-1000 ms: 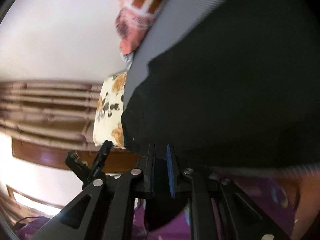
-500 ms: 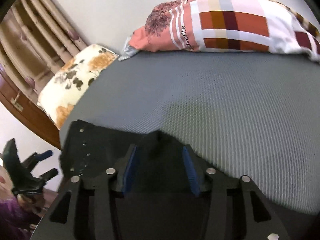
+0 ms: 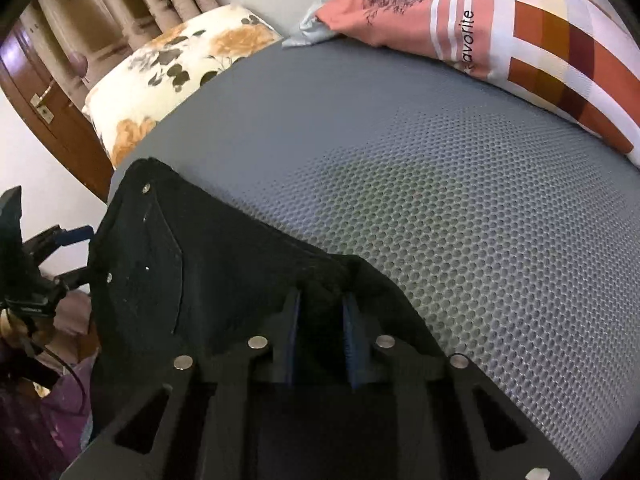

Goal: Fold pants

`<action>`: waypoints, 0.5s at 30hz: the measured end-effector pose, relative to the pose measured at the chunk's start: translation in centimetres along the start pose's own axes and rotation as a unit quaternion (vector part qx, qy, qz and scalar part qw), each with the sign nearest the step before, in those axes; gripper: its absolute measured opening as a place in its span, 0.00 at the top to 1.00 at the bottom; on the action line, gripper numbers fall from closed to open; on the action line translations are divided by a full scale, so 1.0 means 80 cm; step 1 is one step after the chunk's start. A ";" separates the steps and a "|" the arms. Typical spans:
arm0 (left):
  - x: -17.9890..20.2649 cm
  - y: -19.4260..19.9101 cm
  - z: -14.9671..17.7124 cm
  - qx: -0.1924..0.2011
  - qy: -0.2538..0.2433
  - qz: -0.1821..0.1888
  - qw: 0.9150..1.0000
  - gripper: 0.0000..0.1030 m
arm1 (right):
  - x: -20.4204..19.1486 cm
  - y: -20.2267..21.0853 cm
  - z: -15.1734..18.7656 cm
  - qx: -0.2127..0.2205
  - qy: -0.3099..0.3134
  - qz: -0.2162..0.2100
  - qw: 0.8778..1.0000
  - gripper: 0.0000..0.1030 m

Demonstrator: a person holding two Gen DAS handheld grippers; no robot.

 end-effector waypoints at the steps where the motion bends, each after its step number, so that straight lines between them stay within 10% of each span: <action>1: -0.001 0.000 0.000 0.000 0.000 -0.001 1.000 0.15 | 0.000 0.001 0.000 0.002 0.001 0.002 1.000 0.88; 15: -0.048 0.003 -0.006 0.018 0.045 -0.044 0.998 0.15 | 0.030 -0.005 -0.016 0.061 -0.084 0.009 0.995 0.95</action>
Point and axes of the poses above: each gripper's, at about its wrist camera, not at the fingertips, and y roughly against the way its jaws point, x to its right, z to its underside, the point moved 6 cm from there along -y, roughly the way its jaws point, and after that the axes turned 14 degrees about -x, right-handed, at the moved point
